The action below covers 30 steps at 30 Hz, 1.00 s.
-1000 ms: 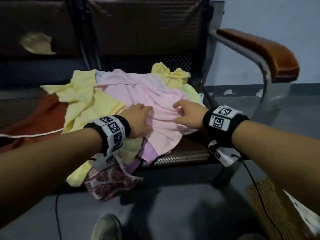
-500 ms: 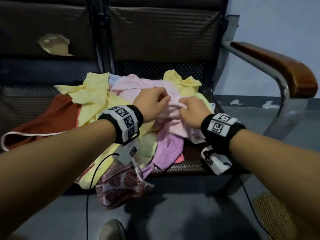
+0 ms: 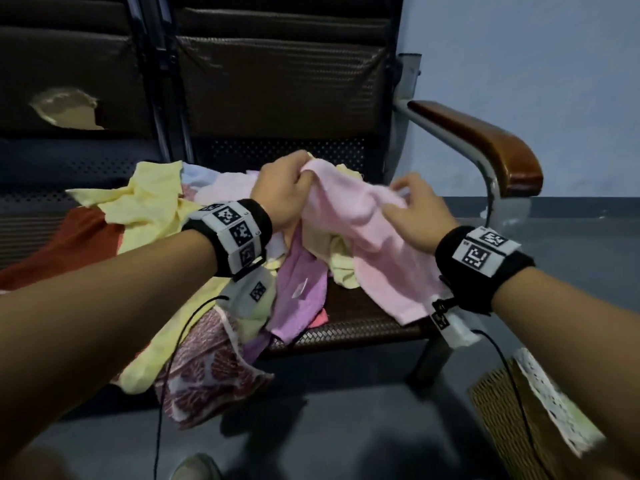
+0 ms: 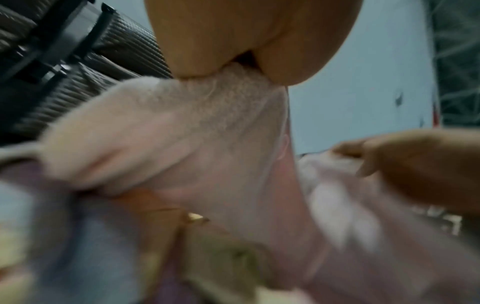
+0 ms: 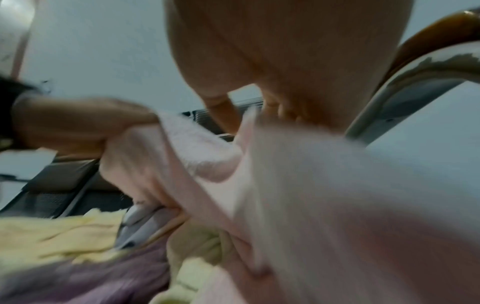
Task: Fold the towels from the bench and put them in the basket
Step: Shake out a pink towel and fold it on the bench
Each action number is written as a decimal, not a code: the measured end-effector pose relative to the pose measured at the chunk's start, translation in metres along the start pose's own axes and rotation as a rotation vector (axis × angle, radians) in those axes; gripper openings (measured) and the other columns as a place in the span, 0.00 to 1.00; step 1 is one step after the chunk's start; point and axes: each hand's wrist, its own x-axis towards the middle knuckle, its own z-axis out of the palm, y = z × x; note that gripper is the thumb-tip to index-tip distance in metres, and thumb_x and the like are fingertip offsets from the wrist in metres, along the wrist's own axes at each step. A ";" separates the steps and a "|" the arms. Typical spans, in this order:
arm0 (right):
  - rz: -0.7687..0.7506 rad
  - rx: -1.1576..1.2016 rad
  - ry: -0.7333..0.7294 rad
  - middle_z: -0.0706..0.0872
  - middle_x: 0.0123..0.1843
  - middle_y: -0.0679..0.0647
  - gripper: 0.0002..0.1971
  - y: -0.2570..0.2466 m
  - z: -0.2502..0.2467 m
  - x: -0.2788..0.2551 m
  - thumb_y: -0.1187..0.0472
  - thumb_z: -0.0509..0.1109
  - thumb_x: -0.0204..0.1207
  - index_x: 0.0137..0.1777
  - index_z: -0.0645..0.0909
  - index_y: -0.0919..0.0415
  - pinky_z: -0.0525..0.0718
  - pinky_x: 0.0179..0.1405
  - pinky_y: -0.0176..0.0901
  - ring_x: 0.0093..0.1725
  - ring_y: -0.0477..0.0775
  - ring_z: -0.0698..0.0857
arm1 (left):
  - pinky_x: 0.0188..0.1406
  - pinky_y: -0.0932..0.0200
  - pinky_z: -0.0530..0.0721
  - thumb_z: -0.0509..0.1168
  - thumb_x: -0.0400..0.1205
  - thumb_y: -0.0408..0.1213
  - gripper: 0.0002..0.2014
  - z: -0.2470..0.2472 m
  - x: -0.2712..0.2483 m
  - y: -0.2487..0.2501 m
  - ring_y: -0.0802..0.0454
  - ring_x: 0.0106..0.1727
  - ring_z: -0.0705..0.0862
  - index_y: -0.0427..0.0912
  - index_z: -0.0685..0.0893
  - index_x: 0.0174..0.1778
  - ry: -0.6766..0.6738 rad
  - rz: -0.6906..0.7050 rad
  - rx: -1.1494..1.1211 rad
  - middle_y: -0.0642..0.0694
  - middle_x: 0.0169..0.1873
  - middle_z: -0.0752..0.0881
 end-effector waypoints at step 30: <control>-0.544 -0.148 -0.216 0.85 0.35 0.45 0.17 -0.046 -0.011 -0.045 0.69 0.56 0.72 0.42 0.84 0.51 0.83 0.45 0.45 0.36 0.45 0.80 | 0.27 0.62 0.86 0.57 0.84 0.25 0.13 -0.038 -0.007 0.088 0.52 0.26 0.88 0.38 0.85 0.38 -0.067 -0.562 -0.964 0.45 0.26 0.88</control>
